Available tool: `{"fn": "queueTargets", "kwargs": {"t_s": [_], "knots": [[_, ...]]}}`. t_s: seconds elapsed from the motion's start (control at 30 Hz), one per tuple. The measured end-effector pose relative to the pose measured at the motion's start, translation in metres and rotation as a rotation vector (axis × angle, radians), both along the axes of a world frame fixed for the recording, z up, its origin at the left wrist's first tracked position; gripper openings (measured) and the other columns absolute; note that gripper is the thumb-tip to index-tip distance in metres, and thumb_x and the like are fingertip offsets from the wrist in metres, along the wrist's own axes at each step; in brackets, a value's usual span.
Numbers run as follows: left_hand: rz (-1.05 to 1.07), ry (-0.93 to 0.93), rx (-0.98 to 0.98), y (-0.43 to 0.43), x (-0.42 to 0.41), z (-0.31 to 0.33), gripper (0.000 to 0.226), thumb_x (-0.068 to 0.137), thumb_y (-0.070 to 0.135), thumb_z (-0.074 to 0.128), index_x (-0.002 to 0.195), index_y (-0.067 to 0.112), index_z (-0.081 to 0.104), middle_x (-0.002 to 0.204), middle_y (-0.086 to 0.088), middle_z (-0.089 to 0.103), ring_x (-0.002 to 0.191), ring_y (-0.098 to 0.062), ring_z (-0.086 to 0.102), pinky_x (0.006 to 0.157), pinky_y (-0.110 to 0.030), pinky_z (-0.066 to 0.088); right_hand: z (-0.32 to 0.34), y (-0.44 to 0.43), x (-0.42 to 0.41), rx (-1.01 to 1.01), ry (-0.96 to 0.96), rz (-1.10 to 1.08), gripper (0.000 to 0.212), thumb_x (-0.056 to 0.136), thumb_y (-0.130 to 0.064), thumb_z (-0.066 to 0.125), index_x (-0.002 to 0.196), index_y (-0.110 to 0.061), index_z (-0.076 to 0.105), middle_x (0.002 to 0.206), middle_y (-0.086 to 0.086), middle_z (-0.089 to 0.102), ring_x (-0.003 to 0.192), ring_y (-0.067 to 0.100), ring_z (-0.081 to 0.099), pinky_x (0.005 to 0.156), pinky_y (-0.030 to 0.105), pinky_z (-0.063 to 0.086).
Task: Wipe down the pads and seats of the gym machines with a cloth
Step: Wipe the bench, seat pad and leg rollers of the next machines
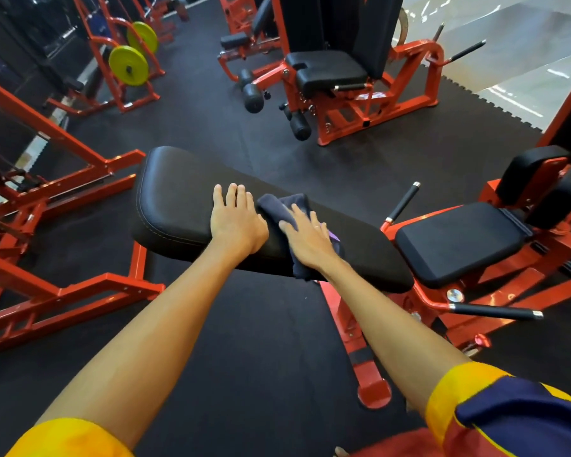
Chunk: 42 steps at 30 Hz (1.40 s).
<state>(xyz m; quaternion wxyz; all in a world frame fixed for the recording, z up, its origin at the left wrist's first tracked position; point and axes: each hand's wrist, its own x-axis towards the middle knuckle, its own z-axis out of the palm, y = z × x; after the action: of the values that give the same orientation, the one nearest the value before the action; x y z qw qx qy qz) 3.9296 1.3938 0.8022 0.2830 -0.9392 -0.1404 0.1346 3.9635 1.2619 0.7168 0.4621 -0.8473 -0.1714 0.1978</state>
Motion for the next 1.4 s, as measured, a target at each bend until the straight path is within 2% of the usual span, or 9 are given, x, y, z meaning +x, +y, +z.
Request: {"fn": "queueTargets", "kwargs": {"t_s": [0.1, 0.23, 0.37, 0.63, 0.83, 0.97, 1.2, 1.3, 1.4], "knots": [[-0.003, -0.011, 0.004, 0.0, 0.001, -0.001, 0.063, 0.106, 0.036, 0.01, 0.161, 0.006, 0.004, 0.169, -0.011, -0.001, 0.156, -0.027, -0.007, 0.124, -0.053, -0.007, -0.024, -0.022, -0.016, 0.024, -0.092, -0.012, 0.06, 0.107, -0.045, 0.038, 0.162, -0.031, 0.019, 0.17, -0.005, 0.015, 0.158, 0.024, 0.001, 0.127, 0.045, 0.001], [-0.002, -0.02, 0.008, -0.001, 0.003, -0.005, 0.063, 0.106, 0.036, 0.012, 0.161, 0.005, 0.004, 0.169, -0.011, -0.001, 0.156, -0.026, -0.007, 0.124, -0.054, -0.007, -0.05, -0.034, 0.007, -0.069, 0.098, -0.114, 0.065, 0.105, -0.051, 0.038, 0.163, -0.03, 0.017, 0.171, 0.002, 0.013, 0.158, 0.03, 0.007, 0.127, 0.051, 0.008], [0.025, -0.049, 0.028, -0.006, 0.008, -0.009, 0.065, 0.105, 0.038, 0.013, 0.161, 0.006, 0.005, 0.169, -0.01, 0.0, 0.156, -0.027, -0.008, 0.123, -0.056, -0.008, -0.038, 0.003, 0.072, -0.096, 0.15, -0.061, 0.063, 0.106, -0.052, 0.032, 0.163, -0.031, 0.015, 0.172, -0.004, 0.006, 0.158, 0.029, -0.001, 0.125, 0.056, 0.0], [0.046, -0.083, 0.068, -0.009, 0.01, -0.014, 0.065, 0.106, 0.039, 0.012, 0.161, 0.006, 0.001, 0.169, -0.012, -0.002, 0.156, -0.027, -0.008, 0.124, -0.054, -0.007, -0.034, -0.006, 0.038, 0.05, -0.172, 0.206, 0.057, 0.109, -0.041, 0.034, 0.162, -0.039, 0.012, 0.171, -0.012, 0.006, 0.158, 0.016, -0.003, 0.127, 0.047, -0.005], [0.106, -0.126, 0.046, -0.016, 0.016, -0.019, 0.064, 0.106, 0.038, 0.015, 0.16, 0.006, 0.0, 0.169, -0.012, -0.004, 0.156, -0.027, -0.006, 0.125, -0.054, -0.005, -0.056, 0.001, 0.101, -0.085, -0.052, 0.205, 0.061, 0.106, -0.055, 0.027, 0.162, -0.032, 0.021, 0.172, -0.005, 0.004, 0.158, 0.022, -0.001, 0.127, 0.051, -0.001], [0.152, -0.142, 0.059, -0.022, 0.021, -0.027, 0.067, 0.106, 0.038, 0.017, 0.16, 0.004, 0.0, 0.168, -0.015, -0.004, 0.156, -0.029, -0.006, 0.125, -0.054, -0.004, -0.023, 0.044, 0.123, 0.012, 0.006, 0.236, 0.059, 0.108, -0.053, 0.025, 0.163, -0.031, 0.017, 0.172, -0.003, 0.003, 0.158, 0.027, -0.006, 0.126, 0.053, -0.005], [0.199, -0.182, 0.058, -0.033, 0.041, -0.045, 0.069, 0.105, 0.038, 0.016, 0.158, -0.001, -0.003, 0.167, -0.021, -0.005, 0.156, -0.032, -0.008, 0.125, -0.053, -0.003, -0.067, -0.018, 0.113, 0.109, -0.281, 0.474, 0.055, 0.109, -0.045, 0.033, 0.158, -0.05, 0.008, 0.171, -0.014, -0.001, 0.157, 0.014, -0.006, 0.126, 0.041, -0.006], [0.196, -0.203, 0.05, -0.034, 0.048, -0.053, 0.07, 0.104, 0.039, 0.016, 0.158, -0.003, -0.002, 0.167, -0.022, -0.004, 0.156, -0.033, -0.006, 0.125, -0.053, 0.0, -0.09, -0.021, 0.142, 0.015, -0.156, 0.34, 0.055, 0.108, -0.047, 0.033, 0.16, -0.041, 0.016, 0.171, -0.01, 0.007, 0.158, 0.019, 0.002, 0.128, 0.045, 0.0], [0.195, -0.208, 0.036, -0.036, 0.058, -0.058, 0.071, 0.105, 0.039, 0.018, 0.158, -0.005, 0.001, 0.166, -0.025, -0.003, 0.155, -0.037, -0.003, 0.125, -0.053, 0.002, -0.069, 0.018, 0.168, 0.017, -0.1, 0.219, 0.048, 0.106, -0.045, 0.036, 0.147, -0.023, 0.048, 0.153, 0.004, 0.048, 0.145, 0.032, 0.036, 0.121, 0.051, 0.022]]}}
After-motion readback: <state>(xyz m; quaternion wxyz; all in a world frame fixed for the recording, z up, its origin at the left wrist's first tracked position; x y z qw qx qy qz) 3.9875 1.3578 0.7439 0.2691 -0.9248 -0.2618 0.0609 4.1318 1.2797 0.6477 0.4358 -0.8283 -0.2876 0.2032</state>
